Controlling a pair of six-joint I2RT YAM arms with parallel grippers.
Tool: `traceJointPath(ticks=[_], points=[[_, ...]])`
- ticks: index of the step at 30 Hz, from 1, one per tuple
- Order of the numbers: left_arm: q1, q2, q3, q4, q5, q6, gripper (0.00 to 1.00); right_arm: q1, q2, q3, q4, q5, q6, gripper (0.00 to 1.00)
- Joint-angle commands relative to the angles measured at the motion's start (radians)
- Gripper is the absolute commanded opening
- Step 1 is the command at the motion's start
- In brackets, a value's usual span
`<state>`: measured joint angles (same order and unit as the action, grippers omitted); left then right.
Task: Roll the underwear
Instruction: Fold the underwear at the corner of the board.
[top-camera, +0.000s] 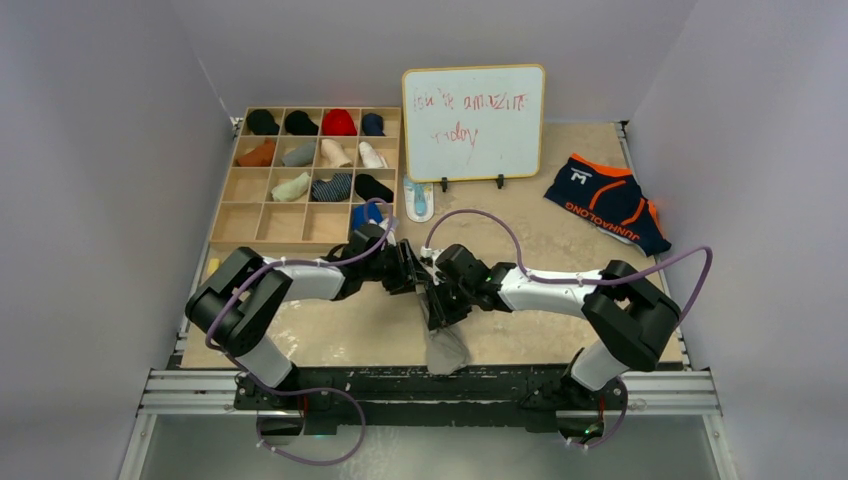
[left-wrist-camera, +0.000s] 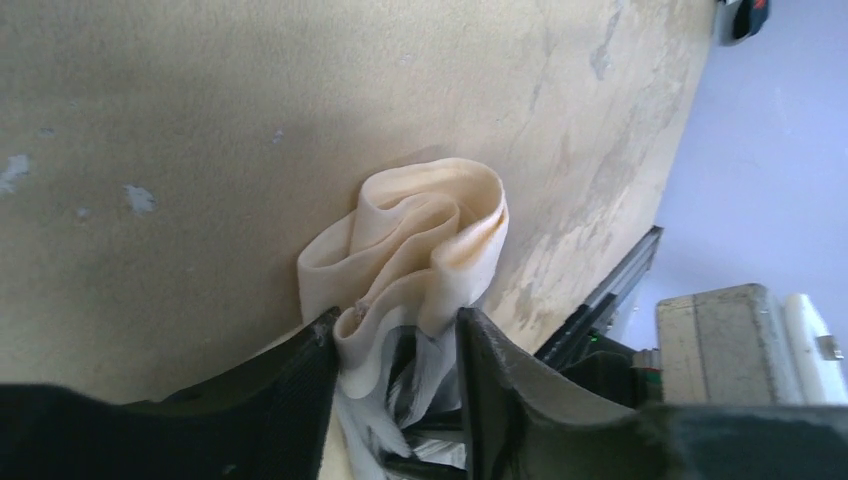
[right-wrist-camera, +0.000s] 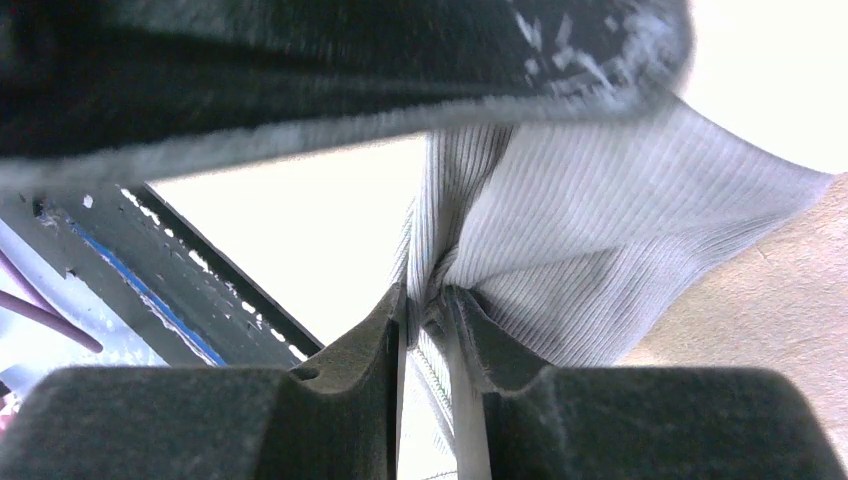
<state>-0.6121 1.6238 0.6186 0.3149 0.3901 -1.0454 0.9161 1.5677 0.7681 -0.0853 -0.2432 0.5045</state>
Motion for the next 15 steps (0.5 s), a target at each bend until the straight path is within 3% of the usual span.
traceJointPath(ticks=[1,6,12,15], points=[[-0.004,-0.004,0.031,-0.053,-0.055,0.047,0.36,0.003,-0.037,-0.017,-0.024,0.026,-0.015,0.24],[-0.003,-0.011,0.014,-0.05,-0.084,0.044,0.01,0.004,-0.045,-0.006,-0.053,0.034,-0.021,0.25],[-0.002,-0.021,-0.023,0.009,-0.129,0.007,0.0,0.002,-0.107,0.023,-0.086,0.038,-0.012,0.37],[0.001,-0.019,-0.021,0.047,-0.131,0.003,0.0,0.002,-0.149,0.028,-0.081,0.041,-0.006,0.38]])
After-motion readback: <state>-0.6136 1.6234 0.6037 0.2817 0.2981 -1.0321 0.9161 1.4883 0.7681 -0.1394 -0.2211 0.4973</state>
